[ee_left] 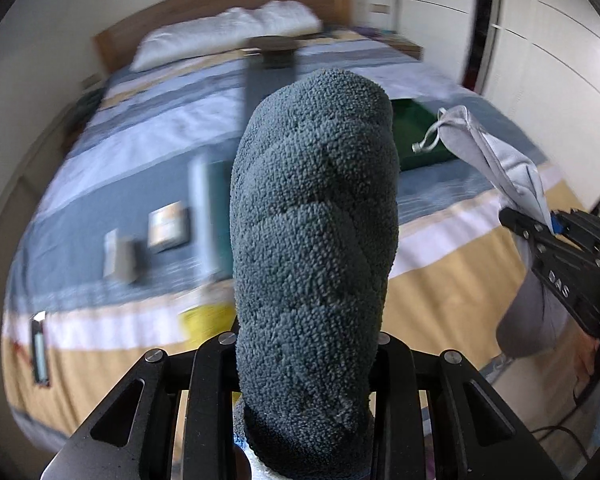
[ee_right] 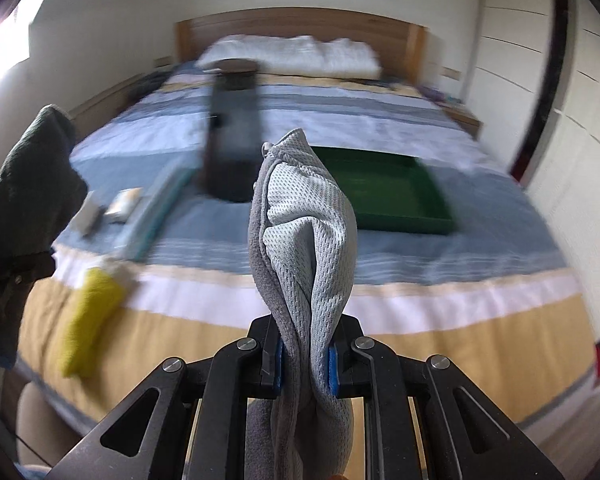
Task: Organize soft objects
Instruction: 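Carry the grey mitt and mesh pouch with both tools over the green tray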
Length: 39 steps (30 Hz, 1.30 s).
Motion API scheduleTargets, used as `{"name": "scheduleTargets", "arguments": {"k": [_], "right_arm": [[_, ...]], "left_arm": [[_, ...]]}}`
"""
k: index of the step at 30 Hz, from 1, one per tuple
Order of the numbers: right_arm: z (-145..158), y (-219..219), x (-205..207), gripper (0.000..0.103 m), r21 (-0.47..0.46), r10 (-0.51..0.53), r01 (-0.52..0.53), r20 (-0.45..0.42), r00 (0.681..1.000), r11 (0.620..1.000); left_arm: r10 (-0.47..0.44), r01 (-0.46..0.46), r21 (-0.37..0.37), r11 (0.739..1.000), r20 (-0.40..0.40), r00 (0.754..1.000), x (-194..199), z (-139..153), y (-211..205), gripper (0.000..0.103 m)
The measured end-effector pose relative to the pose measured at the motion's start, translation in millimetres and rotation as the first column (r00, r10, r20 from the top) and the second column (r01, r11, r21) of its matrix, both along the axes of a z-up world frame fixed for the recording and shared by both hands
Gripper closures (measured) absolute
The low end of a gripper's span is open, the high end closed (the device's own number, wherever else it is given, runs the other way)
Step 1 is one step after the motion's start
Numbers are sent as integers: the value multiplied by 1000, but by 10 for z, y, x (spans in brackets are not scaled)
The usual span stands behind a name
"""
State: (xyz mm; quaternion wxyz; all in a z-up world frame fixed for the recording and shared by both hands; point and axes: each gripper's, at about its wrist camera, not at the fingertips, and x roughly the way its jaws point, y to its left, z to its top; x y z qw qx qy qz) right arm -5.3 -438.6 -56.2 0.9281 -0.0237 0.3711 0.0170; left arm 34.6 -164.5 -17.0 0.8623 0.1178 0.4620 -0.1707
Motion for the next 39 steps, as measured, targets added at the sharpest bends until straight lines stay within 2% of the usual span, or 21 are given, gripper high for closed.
{"name": "scheduleTargets", "arguments": {"k": [3,7,11,15,17,21,23,29,33,36,39], "right_arm": [[73,-378,191,89,-15,-60,60,4,998,998],[251,-702,665,89,-47,-100,102,45,994,994],[428,-913,1410,88,-62,-114,119,81,990,991],[425,-996,2191,88,-120,-88,99,95,992,988],[320,-993,2539,88,-150,-80,92,86,993,984],[-116,-954,3265,88,-191,-37,37,7,999,981],[-384,-1000,3714,88,-206,-13,4,-47,999,979],[-974,-971,4476,88,-194,31,-62,-158,987,979],[-1144,-1017,4690,88,-179,44,-76,-178,983,981],[-1167,-1017,4653,88,-173,53,-84,-180,982,981],[-1205,-1076,4426,87,-178,47,-80,-184,982,981]], "left_arm": [[-39,39,-28,999,-20,999,295,-33,-485,78],[-25,22,-59,998,-52,998,838,-68,-955,78],[39,-42,-59,997,-49,998,1528,-106,-1434,78],[104,-107,-64,992,-56,993,2110,-213,-1754,78],[147,-151,-58,987,-74,986,2459,-362,-1892,78],[201,-204,-22,979,-113,973,2841,-765,-2030,78],[221,-222,5,975,-129,967,2964,-952,-2061,77],[261,-252,75,965,-154,953,3182,-1388,-2161,77],[267,-256,88,963,-157,951,3252,-1495,-2211,77],[277,-265,88,960,-158,948,3229,-1541,-2235,77],[282,-271,82,959,-173,944,3182,-1581,-2269,77]]}}
